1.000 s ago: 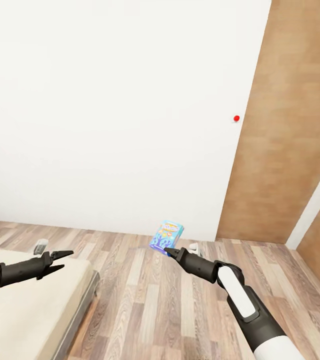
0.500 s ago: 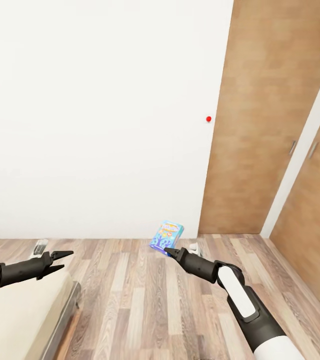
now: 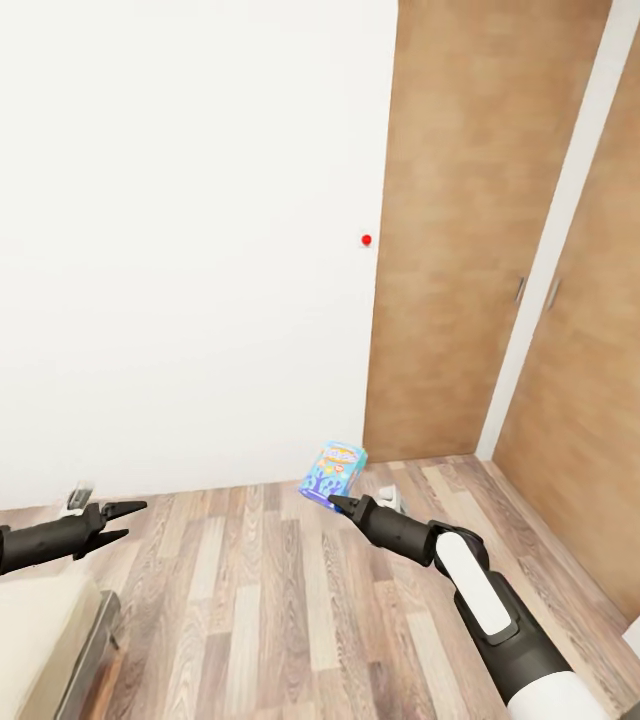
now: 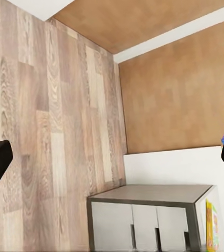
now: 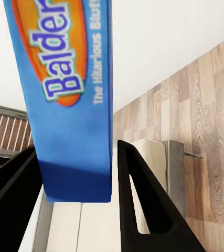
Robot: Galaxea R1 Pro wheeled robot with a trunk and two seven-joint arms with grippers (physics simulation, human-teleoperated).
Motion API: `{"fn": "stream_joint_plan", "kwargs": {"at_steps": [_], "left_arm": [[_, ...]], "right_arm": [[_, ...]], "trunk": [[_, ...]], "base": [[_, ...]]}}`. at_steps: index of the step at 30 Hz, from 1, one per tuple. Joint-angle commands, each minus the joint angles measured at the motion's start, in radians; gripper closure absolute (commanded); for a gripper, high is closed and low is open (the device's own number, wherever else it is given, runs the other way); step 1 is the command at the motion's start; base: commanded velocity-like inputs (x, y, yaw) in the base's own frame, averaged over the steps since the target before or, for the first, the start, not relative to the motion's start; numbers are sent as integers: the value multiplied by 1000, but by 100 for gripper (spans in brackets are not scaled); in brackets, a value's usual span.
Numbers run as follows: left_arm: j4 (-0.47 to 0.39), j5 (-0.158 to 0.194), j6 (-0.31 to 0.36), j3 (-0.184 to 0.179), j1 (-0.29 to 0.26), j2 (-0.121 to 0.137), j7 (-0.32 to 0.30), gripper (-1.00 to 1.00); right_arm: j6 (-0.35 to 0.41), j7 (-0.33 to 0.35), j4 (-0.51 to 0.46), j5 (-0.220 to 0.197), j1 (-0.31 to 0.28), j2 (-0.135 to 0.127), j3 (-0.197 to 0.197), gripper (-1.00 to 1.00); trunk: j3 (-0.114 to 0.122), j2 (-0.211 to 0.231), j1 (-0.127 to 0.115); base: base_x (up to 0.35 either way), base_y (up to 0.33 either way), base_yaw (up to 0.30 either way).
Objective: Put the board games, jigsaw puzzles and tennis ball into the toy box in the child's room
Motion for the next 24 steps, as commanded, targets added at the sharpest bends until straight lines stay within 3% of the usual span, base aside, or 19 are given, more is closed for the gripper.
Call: {"fn": "stream_joint_plan", "kwargs": {"at_steps": [1,24], "left_arm": [[0,2,9,1,-1,0,-2,-100],[0,2,9,1,-1,0,-1,-100]], "right_arm": [[2,4,0,-1,-1,0,1,100],[2,4,1,-1,-1,0,1,100]], "trunk": [[-2,-2,1],[10,-2,1]], "base": [[0,0,-281],[0,0,-281]]}}
